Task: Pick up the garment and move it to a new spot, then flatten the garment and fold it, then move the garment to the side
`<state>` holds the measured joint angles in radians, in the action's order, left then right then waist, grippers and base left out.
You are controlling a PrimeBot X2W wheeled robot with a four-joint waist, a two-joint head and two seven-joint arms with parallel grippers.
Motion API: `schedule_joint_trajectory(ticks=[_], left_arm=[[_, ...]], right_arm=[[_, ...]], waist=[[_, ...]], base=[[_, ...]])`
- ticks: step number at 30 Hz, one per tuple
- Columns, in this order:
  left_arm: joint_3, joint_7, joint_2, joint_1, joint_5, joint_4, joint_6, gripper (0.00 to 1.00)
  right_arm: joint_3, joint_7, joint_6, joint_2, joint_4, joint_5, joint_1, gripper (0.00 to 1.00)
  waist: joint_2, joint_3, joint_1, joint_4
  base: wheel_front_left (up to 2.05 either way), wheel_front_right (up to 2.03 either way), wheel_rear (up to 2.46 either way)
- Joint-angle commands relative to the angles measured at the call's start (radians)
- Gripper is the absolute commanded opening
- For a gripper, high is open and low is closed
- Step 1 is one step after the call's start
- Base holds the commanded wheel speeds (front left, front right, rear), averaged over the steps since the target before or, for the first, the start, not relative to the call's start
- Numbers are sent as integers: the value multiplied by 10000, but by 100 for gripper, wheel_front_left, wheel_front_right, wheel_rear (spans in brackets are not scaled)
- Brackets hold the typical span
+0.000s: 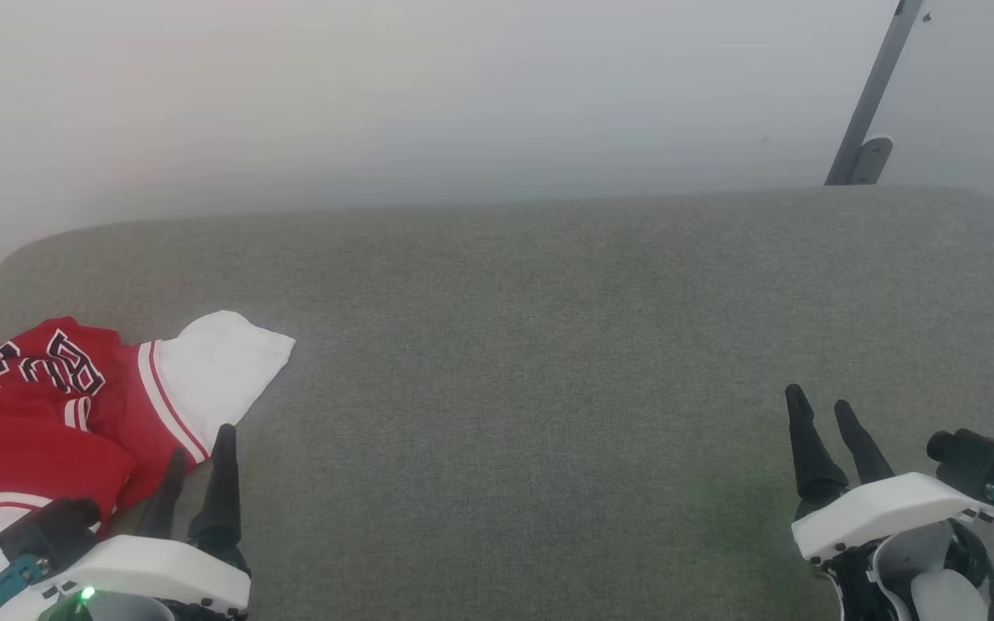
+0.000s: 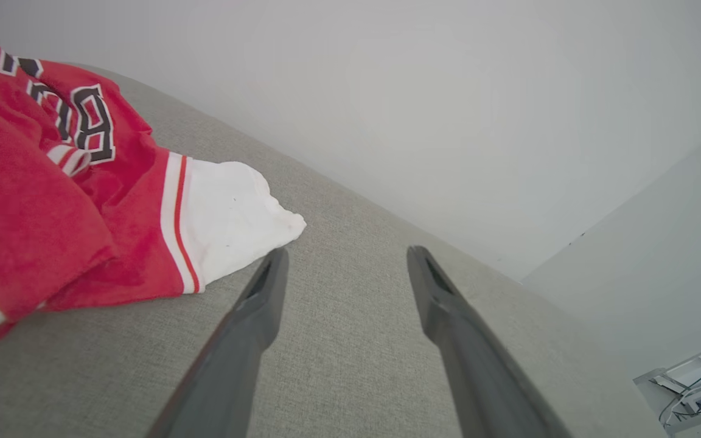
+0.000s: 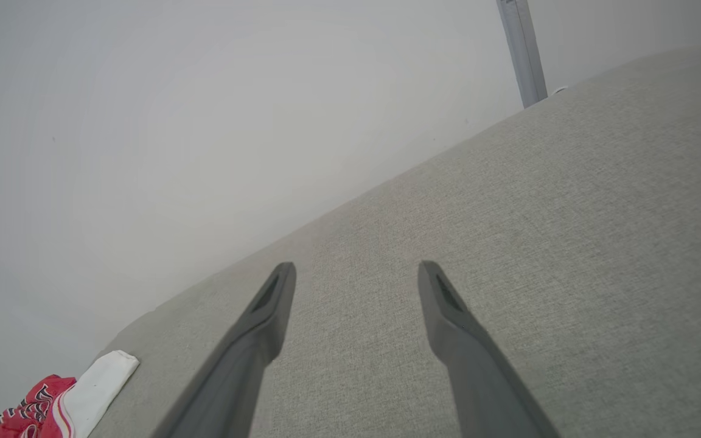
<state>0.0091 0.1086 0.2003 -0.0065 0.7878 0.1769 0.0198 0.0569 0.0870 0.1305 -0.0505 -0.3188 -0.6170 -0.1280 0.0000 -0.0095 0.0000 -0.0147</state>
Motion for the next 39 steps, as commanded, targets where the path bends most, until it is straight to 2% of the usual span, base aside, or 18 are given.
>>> schedule_joint_trajectory(ticks=[1, 22, 39], left_arm=[[87, 130, 88, -35, -408, -149, 88, 100], [845, 680, 62, 392, -2499, -366, 879, 100], [1133, 1056, 178, 790, -3561, -755, 1100, 100]], right_arm=[[16, 136, 2, -1, 92, 423, -234, 100], [268, 826, 3, -6, -62, 2902, -208, 100], [454, 1284, 3, -15, -45, 4751, -188, 100]], waist=[[0, -5, 0, -2], [0, -86, 0, -23], [0, -131, 0, -66]], base=[[0, 0, 0], [0, 0, 0], [0, 0, 0]])
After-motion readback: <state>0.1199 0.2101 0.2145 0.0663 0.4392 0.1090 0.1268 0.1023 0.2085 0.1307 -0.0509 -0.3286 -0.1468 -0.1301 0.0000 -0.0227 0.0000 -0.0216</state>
